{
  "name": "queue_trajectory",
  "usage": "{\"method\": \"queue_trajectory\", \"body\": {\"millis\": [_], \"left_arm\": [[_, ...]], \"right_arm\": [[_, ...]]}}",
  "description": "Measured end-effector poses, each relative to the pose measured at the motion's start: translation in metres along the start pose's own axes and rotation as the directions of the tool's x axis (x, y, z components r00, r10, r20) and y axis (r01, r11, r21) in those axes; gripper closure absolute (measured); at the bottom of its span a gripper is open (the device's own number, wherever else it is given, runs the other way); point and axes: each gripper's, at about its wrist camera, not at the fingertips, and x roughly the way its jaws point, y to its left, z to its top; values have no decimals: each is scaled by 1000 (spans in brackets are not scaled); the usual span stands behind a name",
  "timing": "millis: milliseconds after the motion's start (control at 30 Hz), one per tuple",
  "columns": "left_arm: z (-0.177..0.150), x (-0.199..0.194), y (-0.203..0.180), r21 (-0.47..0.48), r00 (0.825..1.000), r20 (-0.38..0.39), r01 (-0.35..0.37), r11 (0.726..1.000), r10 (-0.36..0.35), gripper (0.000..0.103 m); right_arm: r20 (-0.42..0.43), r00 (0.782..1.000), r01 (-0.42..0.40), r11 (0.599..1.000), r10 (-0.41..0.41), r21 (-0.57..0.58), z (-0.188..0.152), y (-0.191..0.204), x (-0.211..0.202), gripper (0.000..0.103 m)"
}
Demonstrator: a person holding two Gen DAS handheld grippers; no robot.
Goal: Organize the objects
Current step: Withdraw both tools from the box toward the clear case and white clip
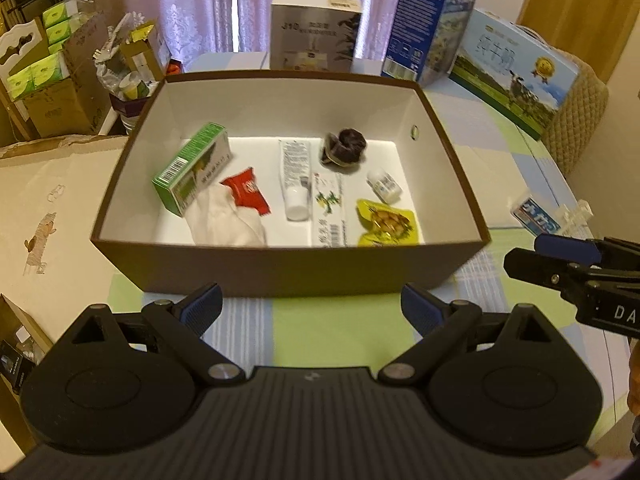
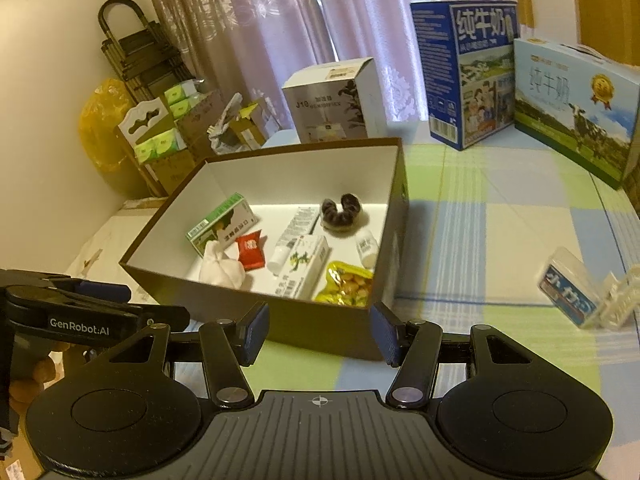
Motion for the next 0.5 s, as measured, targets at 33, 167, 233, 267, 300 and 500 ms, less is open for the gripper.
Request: {"method": "queue_trajectory", "body": {"millis": [33, 167, 233, 267, 300, 500], "left_arm": [[-2, 0, -4, 3, 1000, -3, 1, 1000, -1, 9], [-13, -3, -19, 14, 1000, -16, 8, 1000, -8, 9], [-18, -3, -26, 19, 1000, -23, 9, 1000, -9, 9], [-21, -3, -30, 19, 1000, -26, 11, 1000, -10, 9], [-23, -3, -34, 21, 999, -31, 13, 1000, -12, 9], [-32, -4, -56, 34, 999, -49, 16, 999, -14, 9]], "right_arm": [[-2, 1000, 1, 1000, -1, 3, -2, -2, -3, 50], [-12, 1000, 13, 1000, -13, 12, -12, -12, -15, 50], [-13, 1000, 17, 1000, -17, 17, -17, -17, -22, 50], [-14, 1000, 19, 1000, -19, 22, -20, -20, -25, 50], [-15, 1000, 21, 999, -20, 26, -21, -22, -28, 50], [-25, 999, 21, 999, -20, 48, -32, -39, -43, 50]]}}
